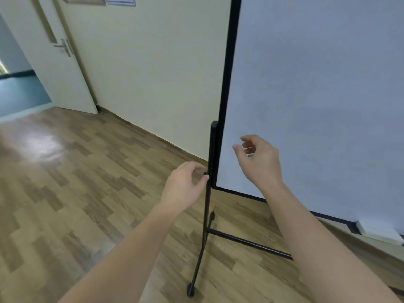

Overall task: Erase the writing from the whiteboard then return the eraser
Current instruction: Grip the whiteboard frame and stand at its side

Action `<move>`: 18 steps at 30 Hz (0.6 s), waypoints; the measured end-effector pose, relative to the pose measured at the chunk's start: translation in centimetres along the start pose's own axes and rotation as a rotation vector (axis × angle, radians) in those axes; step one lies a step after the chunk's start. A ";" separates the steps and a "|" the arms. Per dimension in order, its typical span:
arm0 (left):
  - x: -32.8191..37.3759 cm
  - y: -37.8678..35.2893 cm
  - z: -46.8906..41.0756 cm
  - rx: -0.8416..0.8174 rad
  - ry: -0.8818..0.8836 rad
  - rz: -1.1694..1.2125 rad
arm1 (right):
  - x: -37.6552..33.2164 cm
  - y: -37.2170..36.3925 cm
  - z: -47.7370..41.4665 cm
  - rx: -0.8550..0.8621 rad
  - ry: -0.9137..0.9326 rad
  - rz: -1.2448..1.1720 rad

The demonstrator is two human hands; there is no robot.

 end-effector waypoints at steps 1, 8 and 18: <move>-1.0 0.4 -0.8 -0.010 0.000 -0.001 | -0.6 -0.7 -0.5 0.017 -0.006 -0.015; -5.3 1.0 -7.2 -0.156 0.006 0.036 | -3.9 -2.8 -4.5 0.183 0.002 -0.109; -5.7 -1.7 -15.0 -0.345 -0.092 0.150 | -5.7 -2.9 -8.3 0.398 -0.092 -0.092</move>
Point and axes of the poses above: each hand's wrist, its own z-axis away from the middle knuckle, its own y-axis out of the back of the hand, x = y × z, the point moved 7 cm from there along -z, towards the middle knuckle, and after that the axes turned 9 degrees about -z, right-handed, at the moved point
